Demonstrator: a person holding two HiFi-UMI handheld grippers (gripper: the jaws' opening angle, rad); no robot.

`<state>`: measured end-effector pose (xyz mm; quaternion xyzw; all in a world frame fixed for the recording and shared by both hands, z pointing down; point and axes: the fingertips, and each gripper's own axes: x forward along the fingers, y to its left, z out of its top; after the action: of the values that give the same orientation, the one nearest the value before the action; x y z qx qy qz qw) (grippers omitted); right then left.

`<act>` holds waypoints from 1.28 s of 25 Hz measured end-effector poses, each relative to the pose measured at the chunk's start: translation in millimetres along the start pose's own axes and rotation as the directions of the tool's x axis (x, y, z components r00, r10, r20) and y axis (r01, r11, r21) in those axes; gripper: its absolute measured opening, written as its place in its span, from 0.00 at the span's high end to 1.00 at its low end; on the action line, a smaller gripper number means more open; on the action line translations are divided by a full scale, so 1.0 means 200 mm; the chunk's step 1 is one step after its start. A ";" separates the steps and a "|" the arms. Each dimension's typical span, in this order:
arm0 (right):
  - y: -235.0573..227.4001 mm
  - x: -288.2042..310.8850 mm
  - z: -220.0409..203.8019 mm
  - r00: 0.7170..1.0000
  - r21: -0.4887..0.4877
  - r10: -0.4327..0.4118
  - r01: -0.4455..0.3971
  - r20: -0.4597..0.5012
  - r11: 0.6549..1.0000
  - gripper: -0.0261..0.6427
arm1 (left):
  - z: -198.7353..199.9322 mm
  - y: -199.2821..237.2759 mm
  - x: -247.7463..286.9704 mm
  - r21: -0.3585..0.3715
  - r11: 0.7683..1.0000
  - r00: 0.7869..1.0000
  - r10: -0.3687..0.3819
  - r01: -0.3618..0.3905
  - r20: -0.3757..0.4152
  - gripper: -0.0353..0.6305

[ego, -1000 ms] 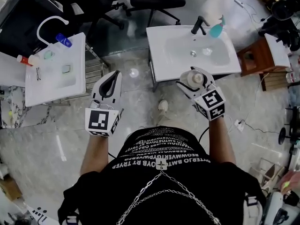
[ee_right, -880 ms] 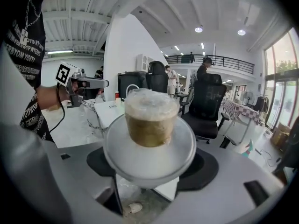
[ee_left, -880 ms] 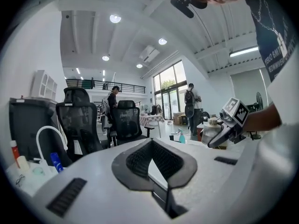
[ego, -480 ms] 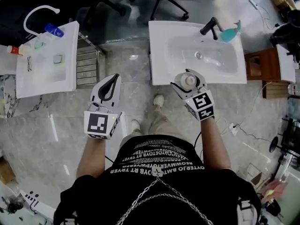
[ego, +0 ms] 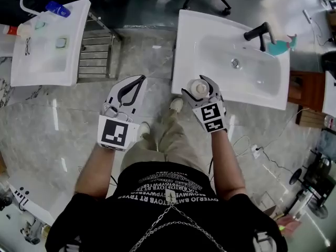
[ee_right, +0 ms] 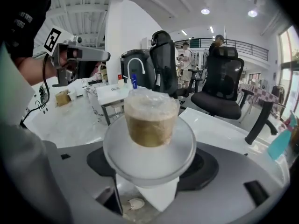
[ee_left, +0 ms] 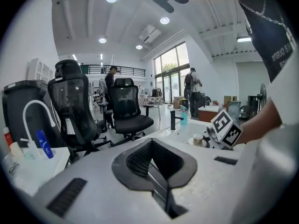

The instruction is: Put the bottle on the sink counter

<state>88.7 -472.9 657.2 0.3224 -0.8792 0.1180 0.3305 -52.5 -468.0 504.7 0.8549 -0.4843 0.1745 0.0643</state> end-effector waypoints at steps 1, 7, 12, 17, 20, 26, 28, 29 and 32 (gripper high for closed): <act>0.00 0.04 -0.02 1.000 0.002 -0.001 0.001 -0.001 1.000 0.46 | -0.02 -0.01 0.02 -0.003 1.000 1.000 -0.004 0.004 0.000 0.94; 0.03 0.22 -0.12 1.000 -0.042 0.011 -0.012 -0.014 0.999 0.46 | -0.15 -0.02 0.03 -0.025 1.000 1.000 0.001 -0.001 -0.031 0.94; 0.04 0.32 -0.16 0.999 -0.081 0.028 -0.031 -0.042 0.996 0.46 | -0.26 -0.01 0.01 -0.060 0.998 0.998 0.014 -0.018 -0.066 0.94; 0.05 0.38 -0.19 0.998 -0.080 0.036 -0.040 -0.049 0.996 0.46 | -0.28 -0.02 0.02 -0.065 0.998 0.997 0.008 -0.013 -0.079 0.94; 0.06 0.40 -0.23 0.999 -0.060 0.022 -0.024 -0.034 0.998 0.46 | -0.26 -0.02 0.02 -0.058 0.998 0.998 -0.003 -0.001 -0.069 0.94; 0.06 0.39 -0.21 0.999 -0.059 -0.026 0.028 0.021 0.998 0.42 | -0.21 -0.03 -0.04 -0.039 0.999 0.998 -0.018 0.016 -0.058 0.94; 0.04 0.34 -0.20 0.999 -0.041 -0.049 0.050 0.023 0.998 0.38 | -0.17 -0.03 -0.08 -0.033 0.999 0.999 -0.025 0.023 -0.049 0.94; 0.03 0.31 -0.18 0.998 -0.031 -0.059 0.060 0.028 0.998 0.37 | -0.15 -0.03 -0.09 -0.030 0.999 0.999 -0.027 0.026 -0.043 0.94; 0.03 0.19 -0.15 0.995 -0.008 -0.088 0.088 0.044 0.996 0.37 | -0.09 -0.03 -0.15 -0.014 0.999 0.999 -0.036 0.035 -0.026 0.94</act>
<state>78.6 -474.3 704.0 0.3616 -0.8717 0.0918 0.3178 -66.1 -435.9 511.8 0.8606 -0.4693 0.1810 0.0794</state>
